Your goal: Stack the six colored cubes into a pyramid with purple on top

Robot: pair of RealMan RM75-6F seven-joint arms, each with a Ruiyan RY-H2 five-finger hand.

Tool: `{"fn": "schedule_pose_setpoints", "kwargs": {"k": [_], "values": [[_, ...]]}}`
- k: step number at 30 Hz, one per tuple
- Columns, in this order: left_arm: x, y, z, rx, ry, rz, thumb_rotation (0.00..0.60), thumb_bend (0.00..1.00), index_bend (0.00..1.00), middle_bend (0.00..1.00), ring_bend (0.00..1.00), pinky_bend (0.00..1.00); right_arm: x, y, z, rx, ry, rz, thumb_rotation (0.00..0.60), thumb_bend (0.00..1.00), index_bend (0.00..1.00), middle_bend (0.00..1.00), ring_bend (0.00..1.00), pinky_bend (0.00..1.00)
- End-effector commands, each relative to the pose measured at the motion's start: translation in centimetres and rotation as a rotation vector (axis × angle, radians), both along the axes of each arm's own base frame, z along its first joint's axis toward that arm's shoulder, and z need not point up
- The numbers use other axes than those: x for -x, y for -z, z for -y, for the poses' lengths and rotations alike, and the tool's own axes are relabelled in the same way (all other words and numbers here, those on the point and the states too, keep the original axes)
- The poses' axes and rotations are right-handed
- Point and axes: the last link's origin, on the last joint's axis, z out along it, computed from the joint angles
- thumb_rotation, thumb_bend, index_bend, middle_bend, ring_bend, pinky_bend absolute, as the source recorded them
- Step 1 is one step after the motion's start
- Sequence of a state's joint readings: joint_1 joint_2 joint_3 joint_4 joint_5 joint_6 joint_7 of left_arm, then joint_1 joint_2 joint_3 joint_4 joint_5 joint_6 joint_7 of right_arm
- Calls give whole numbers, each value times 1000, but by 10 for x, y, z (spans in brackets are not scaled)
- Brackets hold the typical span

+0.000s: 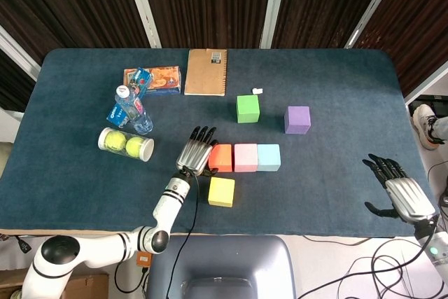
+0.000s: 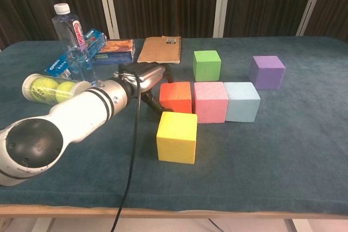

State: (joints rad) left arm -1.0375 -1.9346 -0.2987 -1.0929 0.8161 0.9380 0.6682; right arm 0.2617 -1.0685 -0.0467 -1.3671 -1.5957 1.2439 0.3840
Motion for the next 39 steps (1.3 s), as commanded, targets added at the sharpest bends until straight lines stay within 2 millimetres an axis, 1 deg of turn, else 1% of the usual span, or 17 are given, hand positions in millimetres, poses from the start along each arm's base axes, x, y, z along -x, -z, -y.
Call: {"fn": "schedule_pose_setpoints", "kwargs": {"k": [1,9,20,25,33,39], "values": [[0,1,0,3,-2,1,425,362,474,46,0,87,0,0,0,1,1,0,600,191,0,0,0,0],[-1,8,0,24,-25,15,428,351,474,46,0,87,1,-1,0,-3,5,-1,600,192,0,0,0,0],[-3,9,2,37,-12,12,426,349,474,46,0,87,2,-1,0,-4,10,-3,600,191,0,0,0,0],[-5,9,1,39,-6,16,453,354,473,46,0,87,2,-1,0,-4,9,-4,600,192,0,0,0,0],[-8,12,0,43,-1,13,455,357,474,46,0,87,2,-1,0,-5,12,-4,600,192,0,0,0,0],[-8,12,-2,37,-4,13,468,357,473,46,0,87,2,-2,-1,-1,13,-2,600,192,0,0,0,0]]}}
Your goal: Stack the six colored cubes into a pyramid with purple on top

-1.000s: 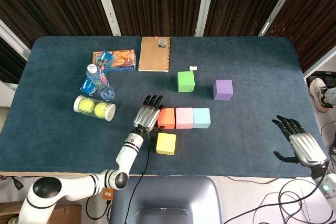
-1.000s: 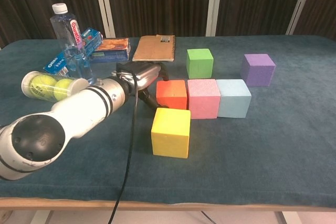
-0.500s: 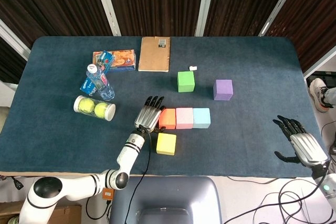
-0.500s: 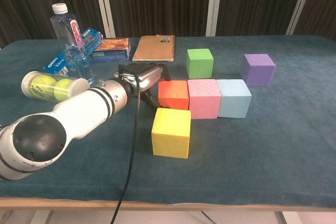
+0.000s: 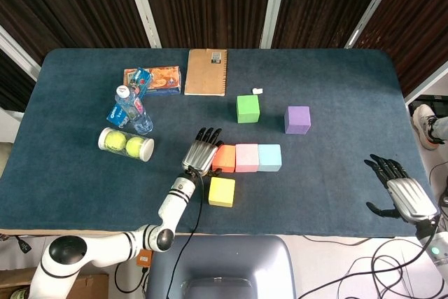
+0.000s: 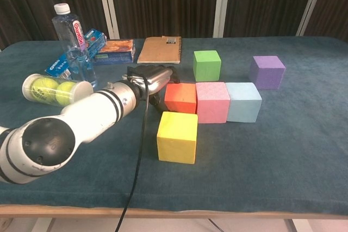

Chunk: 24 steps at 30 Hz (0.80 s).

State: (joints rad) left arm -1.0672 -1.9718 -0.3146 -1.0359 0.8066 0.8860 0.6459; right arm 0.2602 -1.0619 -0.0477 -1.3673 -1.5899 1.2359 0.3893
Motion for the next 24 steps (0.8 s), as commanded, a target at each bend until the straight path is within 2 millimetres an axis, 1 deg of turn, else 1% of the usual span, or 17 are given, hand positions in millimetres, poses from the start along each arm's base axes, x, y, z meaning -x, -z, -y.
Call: {"fn": "schedule_pose_setpoints", "kwargs": {"k": [1,16,24], "values": [[0,0,-1,-1,-3,3,468,357,474,46,0,87,0,0,0,0,0,0,600,192,0,0,0,0],[1,-6,-7,-3,-22,3,468,356,473,46,0,87,1,-1,-1,3,2,0,600,191,0,0,0,0],[2,-6,-8,2,-26,1,468,338,450,46,0,87,1,-2,0,6,5,0,600,192,0,0,0,0]]}}
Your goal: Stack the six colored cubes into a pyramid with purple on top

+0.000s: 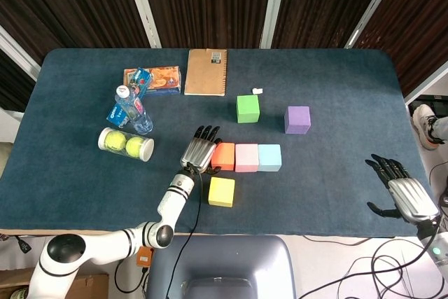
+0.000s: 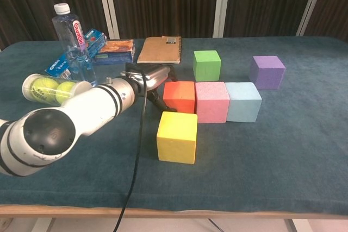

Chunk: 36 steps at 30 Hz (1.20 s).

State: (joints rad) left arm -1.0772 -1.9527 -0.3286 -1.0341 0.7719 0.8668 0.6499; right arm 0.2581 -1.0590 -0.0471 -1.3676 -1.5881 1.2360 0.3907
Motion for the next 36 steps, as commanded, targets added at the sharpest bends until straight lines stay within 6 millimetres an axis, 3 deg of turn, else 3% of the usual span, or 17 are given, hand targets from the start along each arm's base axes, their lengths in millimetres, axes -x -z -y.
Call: {"fn": "schedule_pose_setpoints", "kwargs": {"k": [1,23,36], "values": [[1,0,0,6,-2,-2,466,329,444,46,0,87,0,-1,1,5,2,2,600,192,0,0,0,0],[0,3,4,31,12,-7,463,312,431,46,0,87,1,-1,1,4,7,0,600,191,0,0,0,0],[-2,3,5,37,10,16,454,185,228,46,0,87,1,-2,0,7,9,3,600,192,0,0,0,0]]}}
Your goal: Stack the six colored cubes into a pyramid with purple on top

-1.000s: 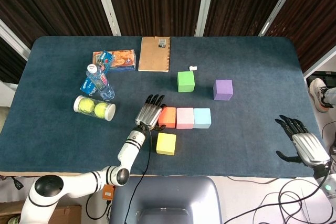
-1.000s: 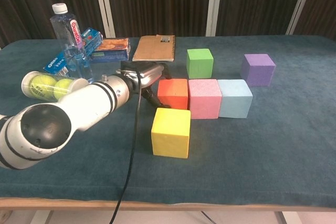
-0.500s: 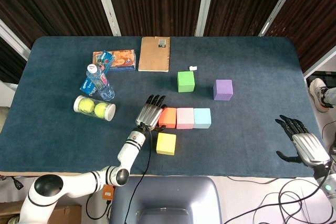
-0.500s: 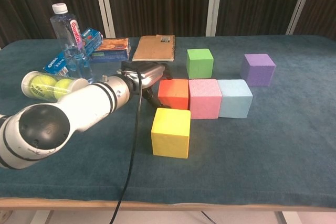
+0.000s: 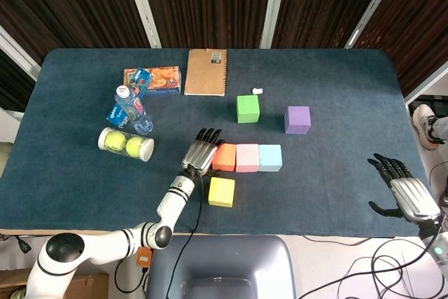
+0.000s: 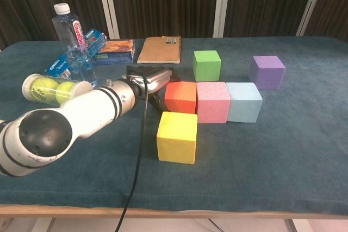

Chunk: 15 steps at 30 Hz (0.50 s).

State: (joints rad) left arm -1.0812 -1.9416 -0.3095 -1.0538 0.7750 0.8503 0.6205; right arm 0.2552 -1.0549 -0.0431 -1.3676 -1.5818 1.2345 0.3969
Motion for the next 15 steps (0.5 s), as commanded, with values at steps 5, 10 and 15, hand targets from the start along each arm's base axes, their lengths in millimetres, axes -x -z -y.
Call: {"fn": "schedule_pose_setpoints", "kwargs": {"k": [5,10,15], "values": [[-1,1,0,0,5,4,448,147,209,46,0,87,0,0,0,1,1,0,600,191,0,0,0,0],[-2,-2,-1,-4,8,11,422,143,196,46,0,87,1,-1,0,1,2,-2,600,192,0,0,0,0],[-2,-8,-1,-13,12,13,408,143,188,46,0,87,1,-1,-1,5,2,-1,600,191,0,0,0,0]]}}
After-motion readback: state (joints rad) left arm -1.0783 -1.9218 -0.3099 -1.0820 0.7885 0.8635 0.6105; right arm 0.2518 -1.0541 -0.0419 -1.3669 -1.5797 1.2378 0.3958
